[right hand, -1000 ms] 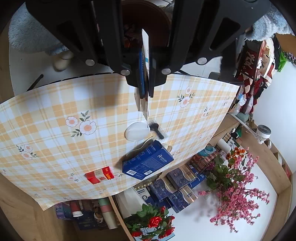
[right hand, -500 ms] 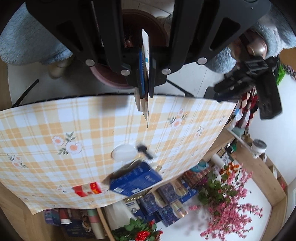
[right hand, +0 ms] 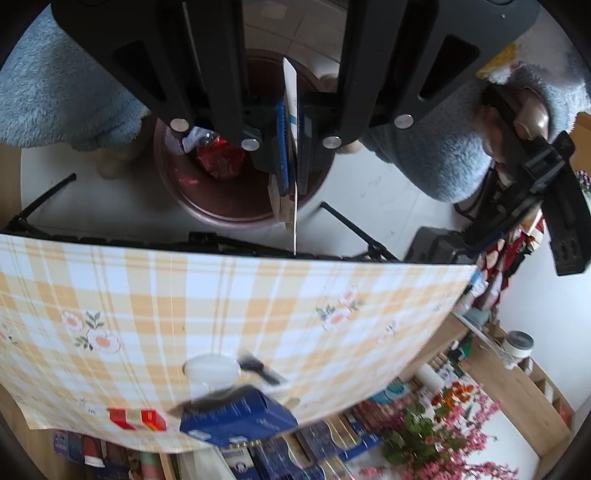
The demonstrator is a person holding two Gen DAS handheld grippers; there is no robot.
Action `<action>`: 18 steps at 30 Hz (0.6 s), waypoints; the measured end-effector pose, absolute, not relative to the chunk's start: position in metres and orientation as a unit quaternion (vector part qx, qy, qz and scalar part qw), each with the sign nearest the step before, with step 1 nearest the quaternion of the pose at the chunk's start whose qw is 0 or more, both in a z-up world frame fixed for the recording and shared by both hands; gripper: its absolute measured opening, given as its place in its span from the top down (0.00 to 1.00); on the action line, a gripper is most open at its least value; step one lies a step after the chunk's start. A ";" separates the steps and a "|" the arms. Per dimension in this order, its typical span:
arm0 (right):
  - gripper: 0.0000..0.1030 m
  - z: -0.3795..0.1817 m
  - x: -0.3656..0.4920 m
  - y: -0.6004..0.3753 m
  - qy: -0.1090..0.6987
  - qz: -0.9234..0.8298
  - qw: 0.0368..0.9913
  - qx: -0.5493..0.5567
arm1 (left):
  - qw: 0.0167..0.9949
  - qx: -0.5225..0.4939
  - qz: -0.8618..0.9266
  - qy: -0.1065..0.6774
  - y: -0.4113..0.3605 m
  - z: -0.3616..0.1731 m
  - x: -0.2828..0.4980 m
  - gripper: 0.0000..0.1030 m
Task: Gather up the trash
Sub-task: 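Lower the right tool over the trash bin and open it to drop the packet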
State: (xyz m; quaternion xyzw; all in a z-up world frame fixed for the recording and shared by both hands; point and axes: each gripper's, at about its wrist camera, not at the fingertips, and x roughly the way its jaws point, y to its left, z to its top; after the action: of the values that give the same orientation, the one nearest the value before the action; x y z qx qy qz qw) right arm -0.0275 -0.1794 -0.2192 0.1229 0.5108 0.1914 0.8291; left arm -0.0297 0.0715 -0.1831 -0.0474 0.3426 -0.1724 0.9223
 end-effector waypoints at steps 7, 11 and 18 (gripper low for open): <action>0.92 -0.246 -0.023 -0.174 0.552 0.159 0.812 0.101 | 0.921 -0.068 -0.170 0.345 0.080 -0.185 -0.028 0.06; 0.92 -0.255 -0.022 -0.176 0.567 0.145 0.805 0.100 | 0.920 -0.070 -0.173 0.344 0.079 -0.185 -0.028 0.06; 0.88 -0.258 -0.019 -0.180 0.570 0.147 0.800 0.118 | 0.919 -0.066 -0.172 0.348 0.077 -0.186 -0.028 0.06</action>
State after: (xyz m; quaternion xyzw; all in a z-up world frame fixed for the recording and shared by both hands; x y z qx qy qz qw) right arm -0.0192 -0.1802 -0.2578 0.1177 0.5697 0.1467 0.8001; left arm -0.0284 0.0768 -0.1858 -0.0659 0.3476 -0.1722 0.9194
